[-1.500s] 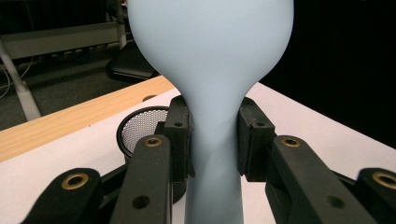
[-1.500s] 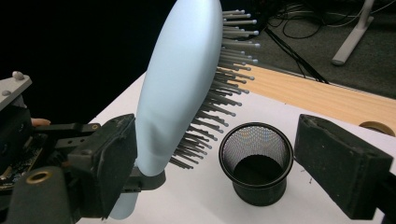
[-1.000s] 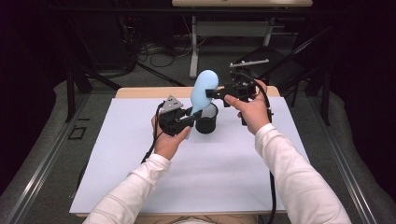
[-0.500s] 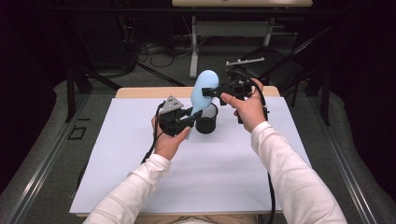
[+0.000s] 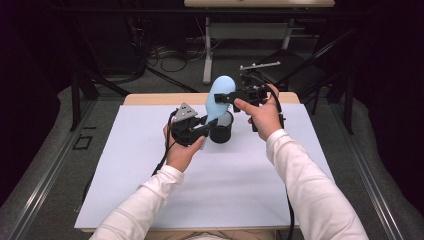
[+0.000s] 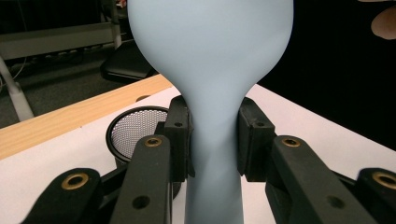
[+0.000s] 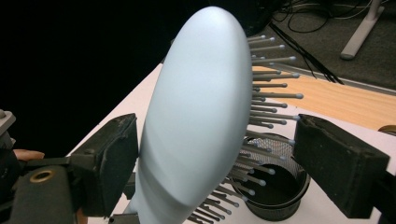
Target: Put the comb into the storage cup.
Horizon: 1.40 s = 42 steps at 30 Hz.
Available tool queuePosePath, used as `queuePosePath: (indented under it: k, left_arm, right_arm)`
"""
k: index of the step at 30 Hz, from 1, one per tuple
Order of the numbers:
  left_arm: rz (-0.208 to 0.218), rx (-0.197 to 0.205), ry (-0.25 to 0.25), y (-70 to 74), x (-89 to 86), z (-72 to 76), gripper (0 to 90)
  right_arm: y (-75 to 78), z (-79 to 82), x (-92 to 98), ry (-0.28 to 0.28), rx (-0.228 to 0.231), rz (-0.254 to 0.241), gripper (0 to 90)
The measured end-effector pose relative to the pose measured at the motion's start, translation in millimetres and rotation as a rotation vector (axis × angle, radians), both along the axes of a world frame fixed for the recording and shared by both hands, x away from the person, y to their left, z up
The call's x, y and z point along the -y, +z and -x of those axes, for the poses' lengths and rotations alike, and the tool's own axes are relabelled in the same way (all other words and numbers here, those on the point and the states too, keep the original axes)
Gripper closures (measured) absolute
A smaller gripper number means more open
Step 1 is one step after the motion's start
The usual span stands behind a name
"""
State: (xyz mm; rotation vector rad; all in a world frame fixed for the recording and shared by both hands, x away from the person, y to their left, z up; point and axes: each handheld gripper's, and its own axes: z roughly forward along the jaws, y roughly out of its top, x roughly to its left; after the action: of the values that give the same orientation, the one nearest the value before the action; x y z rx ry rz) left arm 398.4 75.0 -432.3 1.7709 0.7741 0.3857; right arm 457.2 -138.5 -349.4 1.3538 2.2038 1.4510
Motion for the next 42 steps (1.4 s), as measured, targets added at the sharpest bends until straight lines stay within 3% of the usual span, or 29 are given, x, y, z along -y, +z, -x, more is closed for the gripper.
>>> queuePosePath:
  k: [13,29,33,42]
  left_arm:
    - [0.004,0.000,-0.009,-1.9,3.3,0.7,69.8]
    - [0.010,-0.001,-0.012,-2.4,3.6,1.3,69.8]
    - [0.008,-0.002,-0.013,-2.0,2.8,1.4,69.7]
    - [0.001,-0.003,-0.014,-3.1,3.0,0.9,69.8]
  right_arm:
    - [-2.0,-1.8,-4.4,0.019,-0.013,-0.028,17.0]
    - [-1.2,-3.6,-0.2,0.027,0.005,-0.086,35.2]
    - [-2.3,-4.8,2.8,0.035,-0.004,-0.126,37.1]
    - [-3.1,-4.6,2.2,0.031,0.012,-0.115,36.4]
